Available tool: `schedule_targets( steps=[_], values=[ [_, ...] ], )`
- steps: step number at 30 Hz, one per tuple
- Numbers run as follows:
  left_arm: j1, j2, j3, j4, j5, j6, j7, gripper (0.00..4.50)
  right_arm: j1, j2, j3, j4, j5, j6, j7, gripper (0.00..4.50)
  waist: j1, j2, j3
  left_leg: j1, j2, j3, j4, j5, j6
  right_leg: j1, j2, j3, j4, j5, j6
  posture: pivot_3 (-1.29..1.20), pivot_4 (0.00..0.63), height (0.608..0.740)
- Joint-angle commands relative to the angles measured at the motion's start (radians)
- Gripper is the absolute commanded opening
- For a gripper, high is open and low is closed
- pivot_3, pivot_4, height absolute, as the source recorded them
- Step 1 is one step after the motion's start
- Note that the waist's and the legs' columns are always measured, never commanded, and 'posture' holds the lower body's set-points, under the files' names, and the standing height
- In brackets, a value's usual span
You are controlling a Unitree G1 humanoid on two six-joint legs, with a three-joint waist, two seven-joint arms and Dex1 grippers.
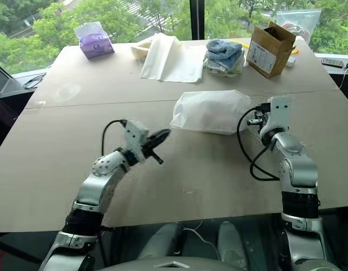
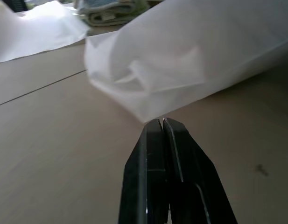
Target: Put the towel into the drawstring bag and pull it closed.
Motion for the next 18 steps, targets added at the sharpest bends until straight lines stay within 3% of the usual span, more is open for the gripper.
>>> schedule_targets(
  steps=[1,4,11,15,18],
  values=[
    [-0.038,0.011,-0.012,-0.067,-0.053,0.070,-0.061,0.02,0.031,-0.044,0.063,-0.063,0.021,0.103,0.083,0.00,-0.008,0.000,0.000,0.001,0.001,0.001,0.000,0.000,0.000,0.000,0.001,0.001,0.000,0.000,0.000,0.00,0.150,0.740],
    [-0.086,0.013,0.015,0.010,-0.008,0.047,-0.027,0.02,0.065,-0.046,0.100,-0.170,0.132,0.197,0.190,0.00,-0.023,0.000,0.000,0.003,0.003,0.002,0.000,0.000,0.000,0.001,0.006,0.002,0.002,0.000,0.000,0.00,0.150,0.740],
    [-0.291,0.005,0.097,0.382,0.192,-0.102,0.252,0.02,0.117,-0.045,0.086,-0.404,0.459,0.362,0.383,0.00,-0.005,-0.001,0.000,0.002,0.002,0.001,0.003,0.000,0.000,0.002,0.006,0.001,0.001,0.001,0.000,0.00,0.150,0.740],
    [-0.353,-0.012,0.124,0.483,0.236,-0.158,0.333,0.02,0.103,-0.019,0.058,-0.438,0.560,0.376,0.374,0.00,0.006,-0.001,0.000,0.001,0.001,-0.001,0.002,0.000,0.000,0.002,0.005,-0.001,-0.001,0.002,0.001,0.00,0.150,0.740],
    [-0.346,-0.008,0.138,0.499,0.249,-0.179,0.353,0.02,0.101,-0.040,0.059,-0.416,0.535,0.367,0.341,0.00,0.007,-0.002,0.000,0.000,0.000,-0.001,0.002,0.000,0.000,0.001,0.004,-0.001,-0.001,0.002,0.001,0.00,0.150,0.740]
  ],
)
